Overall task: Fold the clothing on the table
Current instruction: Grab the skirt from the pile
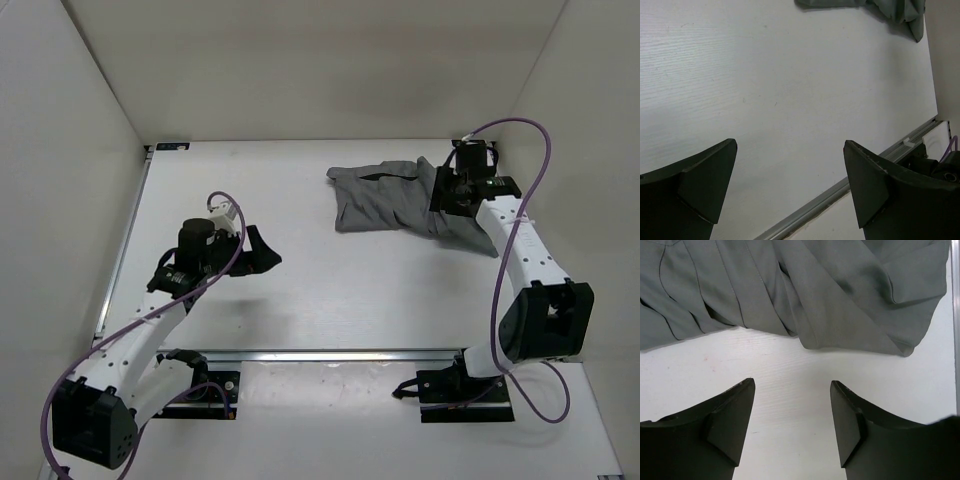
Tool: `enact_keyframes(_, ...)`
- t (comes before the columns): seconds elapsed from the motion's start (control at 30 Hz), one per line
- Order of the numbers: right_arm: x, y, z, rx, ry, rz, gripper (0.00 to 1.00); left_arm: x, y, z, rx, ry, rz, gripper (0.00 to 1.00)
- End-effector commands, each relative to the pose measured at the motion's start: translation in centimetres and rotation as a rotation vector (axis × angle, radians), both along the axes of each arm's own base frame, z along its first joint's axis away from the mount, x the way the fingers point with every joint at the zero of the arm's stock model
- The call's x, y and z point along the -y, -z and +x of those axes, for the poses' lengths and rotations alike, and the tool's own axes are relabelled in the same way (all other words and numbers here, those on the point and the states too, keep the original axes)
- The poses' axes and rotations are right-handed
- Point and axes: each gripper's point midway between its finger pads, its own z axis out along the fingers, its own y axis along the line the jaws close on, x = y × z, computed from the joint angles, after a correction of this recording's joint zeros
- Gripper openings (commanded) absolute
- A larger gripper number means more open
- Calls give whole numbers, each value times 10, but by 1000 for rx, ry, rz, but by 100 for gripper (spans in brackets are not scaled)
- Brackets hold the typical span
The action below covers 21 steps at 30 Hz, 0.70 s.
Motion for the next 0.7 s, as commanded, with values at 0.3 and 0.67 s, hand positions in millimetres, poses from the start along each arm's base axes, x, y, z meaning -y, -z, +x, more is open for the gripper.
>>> enact_keyframes(0.3,-27,-30,91,111,-208,-17,81,-2,-23,18,139,11,10,99)
enact_keyframes(0.67,10,-7,224,142,-218,46,42,-8,-6,30,143,5,37,69)
